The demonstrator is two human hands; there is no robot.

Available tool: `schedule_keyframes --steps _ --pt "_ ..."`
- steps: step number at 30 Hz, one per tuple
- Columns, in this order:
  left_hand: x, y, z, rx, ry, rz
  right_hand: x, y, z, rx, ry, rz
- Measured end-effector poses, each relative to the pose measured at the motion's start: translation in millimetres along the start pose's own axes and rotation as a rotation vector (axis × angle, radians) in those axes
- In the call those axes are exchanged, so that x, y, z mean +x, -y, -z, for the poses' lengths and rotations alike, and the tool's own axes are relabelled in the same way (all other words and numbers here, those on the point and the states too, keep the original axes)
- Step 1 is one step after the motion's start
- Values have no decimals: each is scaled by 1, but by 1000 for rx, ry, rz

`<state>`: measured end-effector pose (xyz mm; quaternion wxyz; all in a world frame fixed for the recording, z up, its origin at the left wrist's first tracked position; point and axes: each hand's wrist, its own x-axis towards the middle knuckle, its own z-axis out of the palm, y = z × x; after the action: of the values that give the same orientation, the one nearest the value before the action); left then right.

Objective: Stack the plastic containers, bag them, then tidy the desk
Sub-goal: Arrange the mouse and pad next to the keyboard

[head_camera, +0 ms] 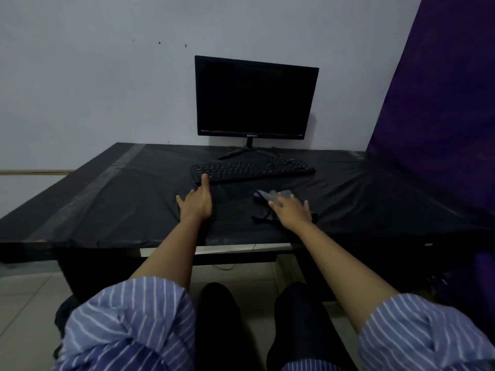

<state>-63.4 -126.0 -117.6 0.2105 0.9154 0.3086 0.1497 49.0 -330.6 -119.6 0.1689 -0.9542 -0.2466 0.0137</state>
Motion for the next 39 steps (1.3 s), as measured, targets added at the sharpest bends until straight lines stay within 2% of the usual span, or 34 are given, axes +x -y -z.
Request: schedule_keyframes --steps 4,10,14,22,27,32,34,39 --pt "2 1 -1 -38 -5 21 1 18 -4 8 22 15" --pt "1 1 -1 -32 -20 -5 -5 75 -20 8 78 188" --pt "2 2 -3 -78 -44 11 7 94 -29 0 49 208" --pt "2 3 -2 -151 -47 37 47 71 -18 6 5 106" --pt "-1 3 -1 -79 -36 -13 71 35 -6 -52 -41 -42" --pt "-2 1 -4 -38 -52 -21 77 37 -9 -32 -28 -70" --pt "3 1 -7 -18 -51 -26 74 48 -13 -44 -36 -19" --pt "8 4 -10 -34 -40 -12 61 82 -30 -52 27 239"
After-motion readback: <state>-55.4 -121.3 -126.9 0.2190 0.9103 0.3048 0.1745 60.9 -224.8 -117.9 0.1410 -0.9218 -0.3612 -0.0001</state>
